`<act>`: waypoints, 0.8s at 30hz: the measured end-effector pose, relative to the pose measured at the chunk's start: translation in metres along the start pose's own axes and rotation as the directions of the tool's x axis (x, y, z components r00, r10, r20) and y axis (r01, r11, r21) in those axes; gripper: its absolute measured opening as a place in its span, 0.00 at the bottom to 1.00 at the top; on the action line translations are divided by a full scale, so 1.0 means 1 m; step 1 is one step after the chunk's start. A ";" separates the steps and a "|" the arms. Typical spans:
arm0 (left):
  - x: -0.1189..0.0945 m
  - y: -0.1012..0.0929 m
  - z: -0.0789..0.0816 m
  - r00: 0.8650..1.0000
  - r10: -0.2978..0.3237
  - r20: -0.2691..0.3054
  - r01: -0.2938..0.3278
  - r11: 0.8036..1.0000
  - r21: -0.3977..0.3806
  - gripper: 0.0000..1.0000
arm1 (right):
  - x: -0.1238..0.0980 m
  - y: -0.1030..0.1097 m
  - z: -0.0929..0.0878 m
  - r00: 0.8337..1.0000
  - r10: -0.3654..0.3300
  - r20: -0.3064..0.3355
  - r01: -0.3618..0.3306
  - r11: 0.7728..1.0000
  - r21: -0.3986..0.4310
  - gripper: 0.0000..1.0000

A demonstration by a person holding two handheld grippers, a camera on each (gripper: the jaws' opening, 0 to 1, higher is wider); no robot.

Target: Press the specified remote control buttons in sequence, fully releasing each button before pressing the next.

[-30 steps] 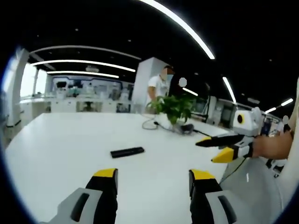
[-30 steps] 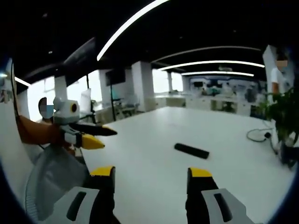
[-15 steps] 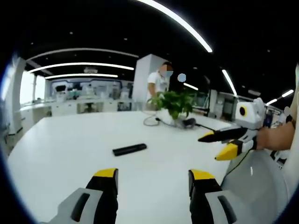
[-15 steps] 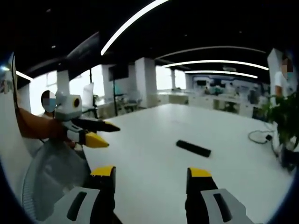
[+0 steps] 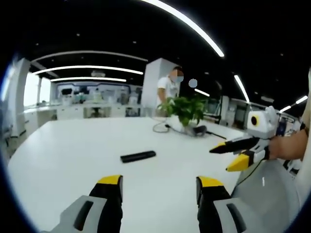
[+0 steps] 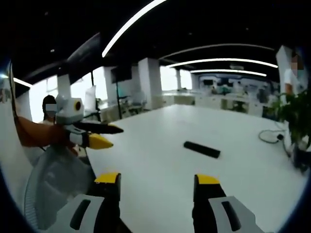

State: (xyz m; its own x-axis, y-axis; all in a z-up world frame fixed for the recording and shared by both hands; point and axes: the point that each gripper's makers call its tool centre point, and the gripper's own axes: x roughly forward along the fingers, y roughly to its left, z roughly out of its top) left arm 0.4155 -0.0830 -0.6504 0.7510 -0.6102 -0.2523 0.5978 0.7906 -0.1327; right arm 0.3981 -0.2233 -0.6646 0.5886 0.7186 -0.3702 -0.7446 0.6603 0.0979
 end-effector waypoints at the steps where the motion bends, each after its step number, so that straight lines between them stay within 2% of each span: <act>1: 0.000 0.000 0.000 1.000 0.001 -0.001 -0.001 1.000 0.001 0.62 | 0.000 -0.001 0.000 1.000 -0.002 0.000 0.002 1.000 -0.005 0.58; 4: 0.001 0.002 -0.001 1.000 0.005 -0.004 -0.005 1.000 0.009 0.62 | -0.001 -0.002 0.004 1.000 -0.010 0.017 0.010 1.000 -0.005 0.57; 24: 0.000 0.003 0.001 1.000 0.004 0.010 -0.004 1.000 -0.001 0.62 | 0.001 -0.005 0.002 1.000 -0.027 0.006 0.027 1.000 -0.008 0.58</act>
State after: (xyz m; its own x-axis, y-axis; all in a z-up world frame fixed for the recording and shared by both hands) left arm 0.4178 -0.0805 -0.6497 0.7562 -0.6073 -0.2437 0.5943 0.7932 -0.1326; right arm 0.4029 -0.2259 -0.6635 0.6104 0.7019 -0.3670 -0.7309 0.6777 0.0807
